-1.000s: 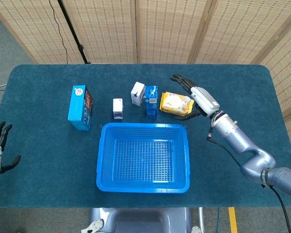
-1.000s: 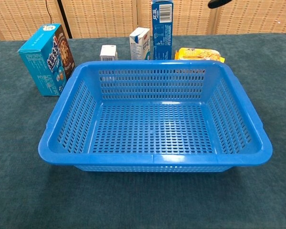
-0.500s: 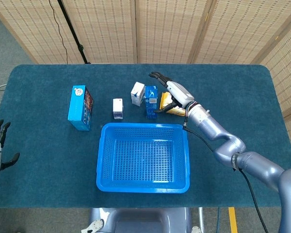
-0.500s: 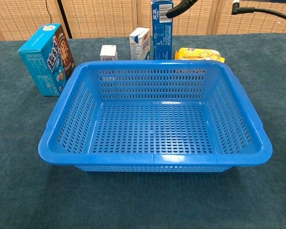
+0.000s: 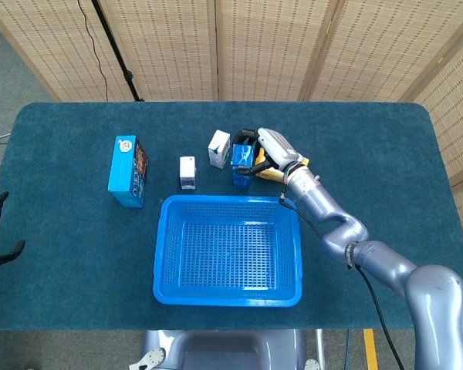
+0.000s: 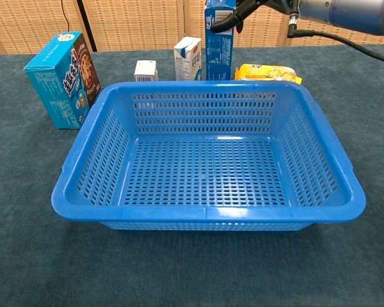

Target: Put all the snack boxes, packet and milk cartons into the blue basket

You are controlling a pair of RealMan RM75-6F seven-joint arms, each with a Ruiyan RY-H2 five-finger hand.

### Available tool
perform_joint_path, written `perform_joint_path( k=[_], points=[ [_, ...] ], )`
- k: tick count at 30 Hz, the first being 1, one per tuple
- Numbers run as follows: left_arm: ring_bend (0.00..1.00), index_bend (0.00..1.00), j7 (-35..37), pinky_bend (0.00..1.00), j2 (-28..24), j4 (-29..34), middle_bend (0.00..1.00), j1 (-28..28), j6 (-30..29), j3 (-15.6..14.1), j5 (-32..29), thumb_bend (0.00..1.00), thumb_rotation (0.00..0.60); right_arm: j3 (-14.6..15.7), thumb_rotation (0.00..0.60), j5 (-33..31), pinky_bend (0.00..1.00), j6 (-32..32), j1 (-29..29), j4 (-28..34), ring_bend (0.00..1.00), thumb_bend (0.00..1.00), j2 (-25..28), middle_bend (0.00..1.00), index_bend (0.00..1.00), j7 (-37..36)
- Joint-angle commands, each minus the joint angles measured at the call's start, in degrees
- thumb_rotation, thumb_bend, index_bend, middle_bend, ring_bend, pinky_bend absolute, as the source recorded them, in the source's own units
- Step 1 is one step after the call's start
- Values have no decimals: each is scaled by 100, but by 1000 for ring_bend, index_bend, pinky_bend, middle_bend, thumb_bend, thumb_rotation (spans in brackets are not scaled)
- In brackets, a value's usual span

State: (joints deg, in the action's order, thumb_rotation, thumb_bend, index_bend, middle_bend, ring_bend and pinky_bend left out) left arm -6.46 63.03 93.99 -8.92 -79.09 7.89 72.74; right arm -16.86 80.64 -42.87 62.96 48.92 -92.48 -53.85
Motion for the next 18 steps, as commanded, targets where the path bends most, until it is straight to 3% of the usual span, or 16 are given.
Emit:
perform_joint_path(
  k=[1, 8, 18],
  points=[
    [0, 0, 20, 0, -9, 2, 0, 2, -1, -10, 15, 238, 600, -51, 600, -18, 618, -277, -90, 109, 624, 386, -20, 593, 530, 33],
    [0, 0, 87, 0, -37, 25, 0, 17, -30, -37, 79, 238, 600, -196, 600, -43, 619, -728, -306, 876, 627, 407, 437, 598, 536, 113],
    [0, 0, 122, 0, -50, 47, 0, 36, -72, -74, 154, 238, 600, -446, 600, 263, 619, -1677, -1042, 3523, 628, 418, 2370, 604, 540, 375]
  ],
)
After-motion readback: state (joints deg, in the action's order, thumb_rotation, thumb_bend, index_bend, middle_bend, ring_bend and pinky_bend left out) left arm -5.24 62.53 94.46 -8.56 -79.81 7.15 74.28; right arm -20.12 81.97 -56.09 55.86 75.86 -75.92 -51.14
